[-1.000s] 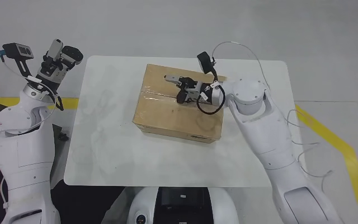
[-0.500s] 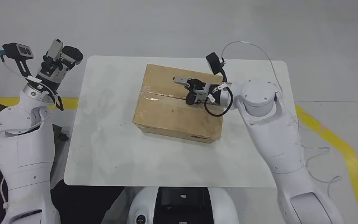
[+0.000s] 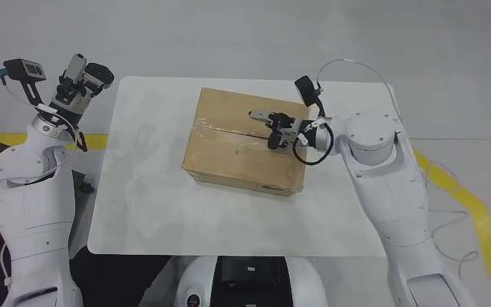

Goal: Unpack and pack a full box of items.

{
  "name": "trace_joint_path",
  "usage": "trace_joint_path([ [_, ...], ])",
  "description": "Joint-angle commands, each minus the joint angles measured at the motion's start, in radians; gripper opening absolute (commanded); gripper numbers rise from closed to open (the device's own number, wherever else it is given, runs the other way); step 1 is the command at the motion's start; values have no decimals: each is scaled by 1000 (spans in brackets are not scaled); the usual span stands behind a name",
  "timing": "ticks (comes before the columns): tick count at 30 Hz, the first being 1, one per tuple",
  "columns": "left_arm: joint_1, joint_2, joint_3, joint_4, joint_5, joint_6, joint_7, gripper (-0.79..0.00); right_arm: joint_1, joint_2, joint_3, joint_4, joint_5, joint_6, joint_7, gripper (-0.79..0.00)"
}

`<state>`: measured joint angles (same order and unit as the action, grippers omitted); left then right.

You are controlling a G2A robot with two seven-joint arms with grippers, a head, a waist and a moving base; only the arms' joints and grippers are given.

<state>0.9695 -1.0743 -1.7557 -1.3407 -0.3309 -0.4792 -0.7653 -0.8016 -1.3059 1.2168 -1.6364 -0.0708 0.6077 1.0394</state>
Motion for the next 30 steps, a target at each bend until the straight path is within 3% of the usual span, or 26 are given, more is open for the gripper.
trace_joint_path([
  [1, 0, 0, 0, 0, 0, 0, 0, 0, -7, 6, 10, -7, -9, 18, 3, 0],
  [30, 0, 0, 0, 0, 0, 0, 0, 0, -76, 87, 107, -143, -101, 94, 79, 0],
])
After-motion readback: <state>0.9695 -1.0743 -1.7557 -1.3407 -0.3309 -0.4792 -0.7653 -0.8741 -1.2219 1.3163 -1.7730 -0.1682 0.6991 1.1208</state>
